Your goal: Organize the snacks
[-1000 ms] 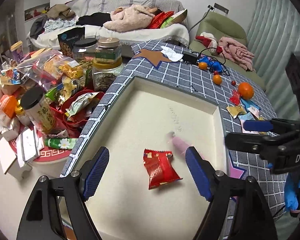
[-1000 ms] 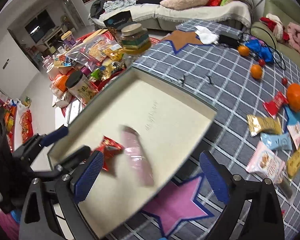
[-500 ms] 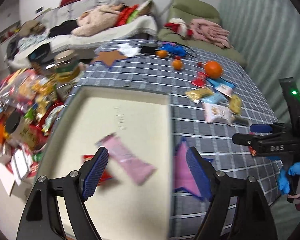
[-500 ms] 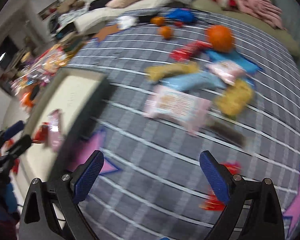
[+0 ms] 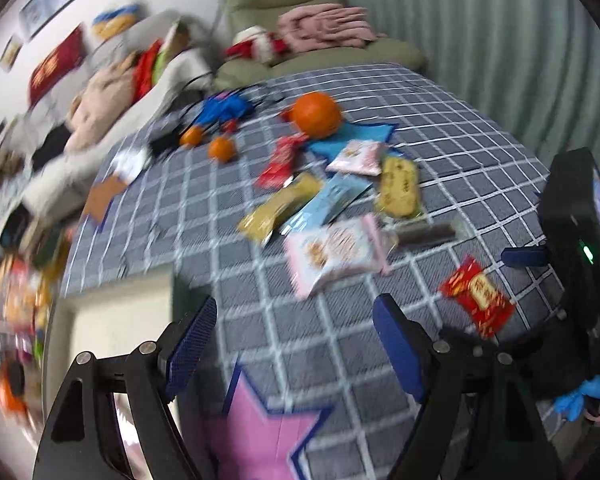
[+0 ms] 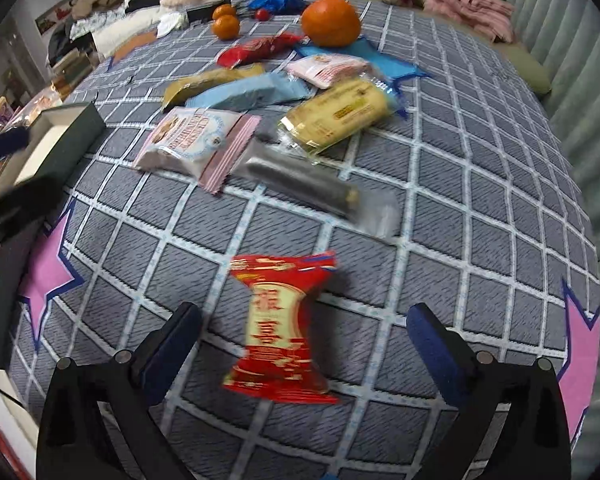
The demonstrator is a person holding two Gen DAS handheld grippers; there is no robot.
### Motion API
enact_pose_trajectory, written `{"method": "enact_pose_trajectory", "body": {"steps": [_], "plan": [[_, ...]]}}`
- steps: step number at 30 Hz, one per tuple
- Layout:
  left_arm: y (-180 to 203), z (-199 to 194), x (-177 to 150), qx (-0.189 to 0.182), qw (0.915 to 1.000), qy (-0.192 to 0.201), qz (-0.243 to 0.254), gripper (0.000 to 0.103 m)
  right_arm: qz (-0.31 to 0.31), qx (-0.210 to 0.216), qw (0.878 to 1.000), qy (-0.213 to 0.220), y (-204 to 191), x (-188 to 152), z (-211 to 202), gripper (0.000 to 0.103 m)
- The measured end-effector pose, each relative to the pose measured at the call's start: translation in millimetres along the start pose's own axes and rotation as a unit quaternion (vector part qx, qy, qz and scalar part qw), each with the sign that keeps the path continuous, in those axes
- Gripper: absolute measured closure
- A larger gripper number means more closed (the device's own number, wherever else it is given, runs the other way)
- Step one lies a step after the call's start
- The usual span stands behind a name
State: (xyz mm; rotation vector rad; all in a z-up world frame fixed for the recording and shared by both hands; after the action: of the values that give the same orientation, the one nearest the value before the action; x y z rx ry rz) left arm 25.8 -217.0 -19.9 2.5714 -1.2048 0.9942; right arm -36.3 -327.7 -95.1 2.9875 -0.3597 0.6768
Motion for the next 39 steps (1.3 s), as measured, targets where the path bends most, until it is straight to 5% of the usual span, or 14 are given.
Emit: {"method": "enact_pose_trajectory", "body": {"steps": [7,12,16,21,24,27,30,34,39], "plan": [[28.5,48.5,30.4,-0.037,0.9956,-0.007,0.086,0.019,-0.016,0.007,0.999,0.037,3.3,-10.6,-5.4,0.000],[32.9,84.7,36.1,-0.063,0.9934,-0.051,0.081,0.019,-0.017,0.007,0.999,0.046,2.6,-11.7,-5.9,0.000],[28.0,88.7,28.6,-0.072,0.9941,-0.063,0.051,0.041,-0.016,0.007,0.999,0.050,1.4,-10.7,-5.0,0.000],[26.0,63.2,5.6,-0.074,0.9946,-0.070,0.018,0.049,-0.016,0.007,0.999,0.051,2.0,-10.5,-5.0,0.000],[25.6,41.2,-11.7,-0.069,0.9954,-0.065,0.010,0.048,-0.017,0.007,0.998,0.054,1.6,-11.6,-6.1,0.000],[19.1,24.1,-16.0,-0.039,0.9981,-0.047,0.008,0.023,-0.017,0.007,0.998,0.056,1.3,-11.2,-6.4,0.000],[10.7,8.7,-12.1,-0.019,0.9998,-0.002,0.011,0.021,-0.017,0.007,0.998,0.059,0.9,-11.5,-6.7,0.000],[24.4,1.0,-18.2,-0.029,0.9911,0.009,0.129,0.020,-0.018,0.008,0.998,0.061,1.1,-12.5,-7.1,0.000],[50.6,15.0,-39.8,-0.004,0.9518,0.006,0.307,0.020,-0.018,0.009,0.998,0.064,0.9,-13.5,-8.0,0.000]]}}
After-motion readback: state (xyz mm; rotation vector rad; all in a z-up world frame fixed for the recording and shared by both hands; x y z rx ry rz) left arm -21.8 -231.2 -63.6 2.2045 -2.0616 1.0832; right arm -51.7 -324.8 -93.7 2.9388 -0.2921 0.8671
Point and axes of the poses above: each gripper's, at about its wrist camera, not at the fingertips, and z roughly the way its jaws point, y to its right, x to its top, the point moved 4 cm from there along z, roughly the way its jaws point, and after that the axes turned 2 degrees about y, right-handed, at the moved point
